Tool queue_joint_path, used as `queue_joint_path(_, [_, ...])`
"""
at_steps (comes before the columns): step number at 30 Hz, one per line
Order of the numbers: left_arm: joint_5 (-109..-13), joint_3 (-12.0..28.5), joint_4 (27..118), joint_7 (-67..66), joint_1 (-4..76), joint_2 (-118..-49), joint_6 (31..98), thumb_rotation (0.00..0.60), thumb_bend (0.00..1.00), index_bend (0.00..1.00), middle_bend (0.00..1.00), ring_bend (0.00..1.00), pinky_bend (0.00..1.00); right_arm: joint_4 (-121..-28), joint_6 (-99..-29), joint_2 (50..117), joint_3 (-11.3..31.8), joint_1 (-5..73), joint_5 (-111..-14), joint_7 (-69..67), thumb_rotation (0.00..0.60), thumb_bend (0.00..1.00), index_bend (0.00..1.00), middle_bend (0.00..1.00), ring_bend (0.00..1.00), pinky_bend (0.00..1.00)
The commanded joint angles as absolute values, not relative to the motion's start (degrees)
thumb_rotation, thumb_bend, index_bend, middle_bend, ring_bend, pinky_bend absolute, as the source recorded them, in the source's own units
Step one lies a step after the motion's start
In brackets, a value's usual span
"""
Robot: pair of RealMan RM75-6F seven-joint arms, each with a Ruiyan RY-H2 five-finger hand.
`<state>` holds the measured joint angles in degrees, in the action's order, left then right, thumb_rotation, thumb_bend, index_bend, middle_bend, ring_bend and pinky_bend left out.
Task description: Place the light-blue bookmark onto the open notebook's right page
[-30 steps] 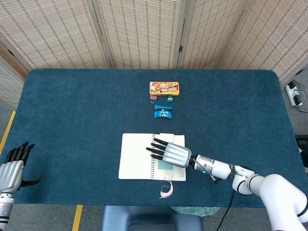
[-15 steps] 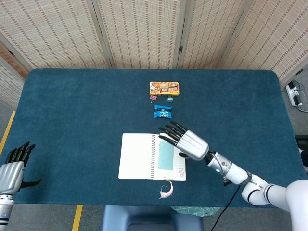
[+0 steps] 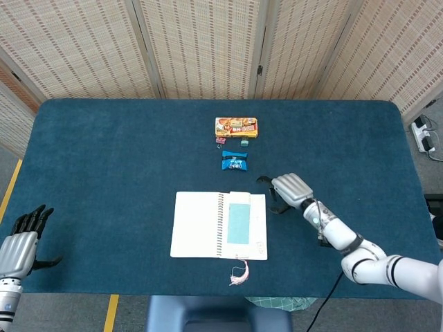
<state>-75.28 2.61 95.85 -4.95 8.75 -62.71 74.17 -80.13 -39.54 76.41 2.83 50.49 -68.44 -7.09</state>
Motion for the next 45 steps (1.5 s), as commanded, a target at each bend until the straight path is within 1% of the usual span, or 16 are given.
queue_joint_path(1, [-74.4,2.8,96.0,-5.3,8.9,-62.6,73.8,0.6,0.11,0.04,0.0,0.0,0.0,-82.1,-30.4,74.4,6.3,57.2,-58.9,-1.7,0.6,0.35,0.32,1.0,1.0,1.0])
queue_joint_path(4, [-73.6,3.0,96.2,-5.5,8.9,-62.5,73.6,0.6,0.11,0.04,0.0,0.0,0.0,-82.2,-29.0,74.5,5.8,59.1,-54.4,1.3,0.6,0.35,0.33,1.0,1.0,1.0])
queue_joint_path(8, [-73.3,3.1,96.4,-5.0,9.0,-62.2,73.4,0.6,0.11,0.04,0.0,0.0,0.0,-82.4,-23.8,74.0,4.2,63.0,-45.3,2.4,0.6,0.35,0.34,1.0,1.0,1.0])
queue_joint_path(16, [-73.1,3.1,96.5,-4.8,9.2,-62.0,72.9,0.6,0.11,0.03,0.0,0.0,0.0,-81.1,-23.9,75.7,-0.6,67.8,-36.5,5.2,0.6,0.34,0.35,1.0,1.0,1.0])
queue_joint_path(19, [-73.1,3.1,96.5,-4.7,9.1,-61.9,73.0,0.6,0.11,0.03,0.0,0.0,0.0,-80.0,-24.4,76.9,-1.4,68.4,-34.9,5.2,0.6,0.34,0.35,1.0,1.0,1.0])
queue_joint_path(23, [-73.2,3.0,96.5,-4.3,9.1,-61.8,73.0,0.6,0.11,0.03,0.0,0.0,0.0,-78.2,-23.5,78.2,-2.0,69.0,-33.6,4.8,0.6,0.33,0.33,1.0,1.0,1.0])
queue_joint_path(28, [-72.9,3.2,96.4,-4.2,9.2,-61.8,72.8,0.6,0.11,0.03,0.0,0.0,0.0,-76.1,-22.5,79.6,-2.1,69.3,-33.5,4.0,0.599,0.33,0.27,1.0,1.0,1.0])
queue_joint_path(32, [-72.7,3.2,96.2,-4.0,9.3,-61.8,72.7,0.6,0.11,0.03,0.0,0.0,0.0,-74.7,-21.3,80.6,-2.3,69.7,-33.5,3.5,0.6,0.33,0.25,1.0,1.0,1.0])
queue_joint_path(45, [-72.6,3.3,96.2,-3.7,9.3,-61.7,72.8,0.6,0.11,0.03,0.0,0.0,0.0,-71.8,-20.0,83.0,-2.6,70.0,-35.1,1.9,0.599,0.33,0.25,1.0,1.0,1.0])
